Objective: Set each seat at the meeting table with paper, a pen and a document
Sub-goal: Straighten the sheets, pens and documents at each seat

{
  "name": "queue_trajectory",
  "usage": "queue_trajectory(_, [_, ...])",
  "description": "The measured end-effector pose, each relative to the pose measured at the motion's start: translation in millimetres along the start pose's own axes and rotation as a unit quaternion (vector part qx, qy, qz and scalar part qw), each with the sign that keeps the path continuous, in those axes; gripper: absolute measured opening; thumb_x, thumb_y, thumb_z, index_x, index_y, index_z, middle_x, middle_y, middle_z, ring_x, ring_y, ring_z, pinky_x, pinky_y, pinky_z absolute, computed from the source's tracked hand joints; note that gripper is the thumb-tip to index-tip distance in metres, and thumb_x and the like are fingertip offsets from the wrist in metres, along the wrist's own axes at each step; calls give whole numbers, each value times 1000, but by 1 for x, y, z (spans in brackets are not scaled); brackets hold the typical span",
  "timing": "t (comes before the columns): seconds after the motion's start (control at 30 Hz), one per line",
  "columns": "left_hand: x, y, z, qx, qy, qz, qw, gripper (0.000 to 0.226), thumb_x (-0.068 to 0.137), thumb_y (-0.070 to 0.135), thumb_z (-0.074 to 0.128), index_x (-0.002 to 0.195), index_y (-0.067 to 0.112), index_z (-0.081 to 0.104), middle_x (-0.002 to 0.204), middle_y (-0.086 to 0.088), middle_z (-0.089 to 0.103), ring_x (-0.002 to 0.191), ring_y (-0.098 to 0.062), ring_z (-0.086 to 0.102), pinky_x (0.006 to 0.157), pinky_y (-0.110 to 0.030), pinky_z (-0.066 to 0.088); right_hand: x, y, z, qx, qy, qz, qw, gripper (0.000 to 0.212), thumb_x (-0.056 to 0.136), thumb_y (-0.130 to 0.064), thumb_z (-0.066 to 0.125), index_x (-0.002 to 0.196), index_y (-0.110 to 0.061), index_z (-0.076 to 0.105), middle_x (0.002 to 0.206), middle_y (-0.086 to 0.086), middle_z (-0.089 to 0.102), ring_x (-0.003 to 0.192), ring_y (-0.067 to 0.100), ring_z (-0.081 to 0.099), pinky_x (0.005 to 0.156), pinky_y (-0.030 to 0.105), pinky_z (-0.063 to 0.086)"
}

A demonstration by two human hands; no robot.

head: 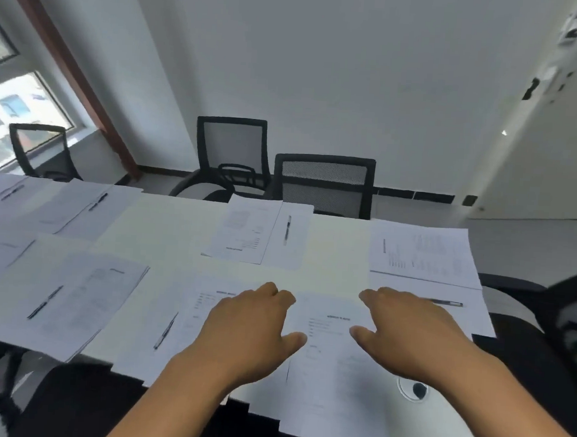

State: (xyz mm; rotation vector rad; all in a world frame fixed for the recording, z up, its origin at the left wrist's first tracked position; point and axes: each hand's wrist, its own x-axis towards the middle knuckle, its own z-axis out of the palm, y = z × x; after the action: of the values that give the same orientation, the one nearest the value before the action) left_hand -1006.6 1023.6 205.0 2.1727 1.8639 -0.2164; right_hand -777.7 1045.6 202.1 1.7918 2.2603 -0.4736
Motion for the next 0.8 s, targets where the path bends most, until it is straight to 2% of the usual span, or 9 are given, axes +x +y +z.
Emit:
queue_trajectory(0.13, [44,-29,56,10,-118,76,990,72,102,60,57,166,38,32,163,16,41,141,-17,51,111,-36,45,25,-8,59,16,-58,38,997,39,105,-54,47,131,-26,52,120,-6,57,116,21,57,87,37,50])
queue_trajectory(0.23, [71,-44,102,28,-182,109,977,80,98,56,65,167,36,30,166,11,38,143,-20,49,115,-39,43,46,-18,101,39,-108,56,992,37,104,-49,50,132,-24,51,125,-5,55,119,22,55,83,37,47])
queue_trajectory(0.33, [87,-49,137,34,-197,138,970,84,96,54,70,166,32,30,168,4,37,150,-21,43,120,-42,40,64,-26,135,60,-131,55,988,43,103,-48,52,139,-24,49,135,-4,54,125,23,53,80,37,46])
queue_trajectory(0.4, [98,-52,163,33,-201,152,967,87,95,53,72,167,32,28,171,3,32,154,-22,37,123,-43,38,79,-30,163,77,-139,54,986,54,103,-48,55,149,-24,44,146,-2,49,133,23,49,91,38,51])
queue_trajectory(0.47, [108,-55,183,35,-194,166,966,94,94,54,73,170,33,21,178,2,20,161,-23,27,128,-45,32,91,-31,185,85,-139,49,986,69,102,-48,59,161,-23,32,161,1,39,147,26,40,109,41,49])
queue_trajectory(0.53, [115,-57,201,35,-195,180,964,103,94,56,75,172,34,12,182,1,5,167,-24,11,133,-48,24,100,-31,204,80,-135,44,987,80,101,-48,61,166,-21,23,170,5,27,156,30,27,120,45,41])
queue_trajectory(0.7, [129,-70,229,34,-196,191,961,129,85,60,84,172,38,-7,180,3,-25,167,-27,-19,137,-51,10,125,-20,246,44,-125,31,991,104,96,-53,68,170,-21,3,179,14,-12,165,40,-9,132,53,20])
queue_trajectory(0.8, [135,-76,241,28,-188,184,964,144,80,58,90,169,39,-22,175,2,-38,165,-29,-26,137,-51,8,135,-14,259,40,-125,29,991,112,97,-53,69,171,-24,-9,176,10,-29,163,40,-23,134,58,7])
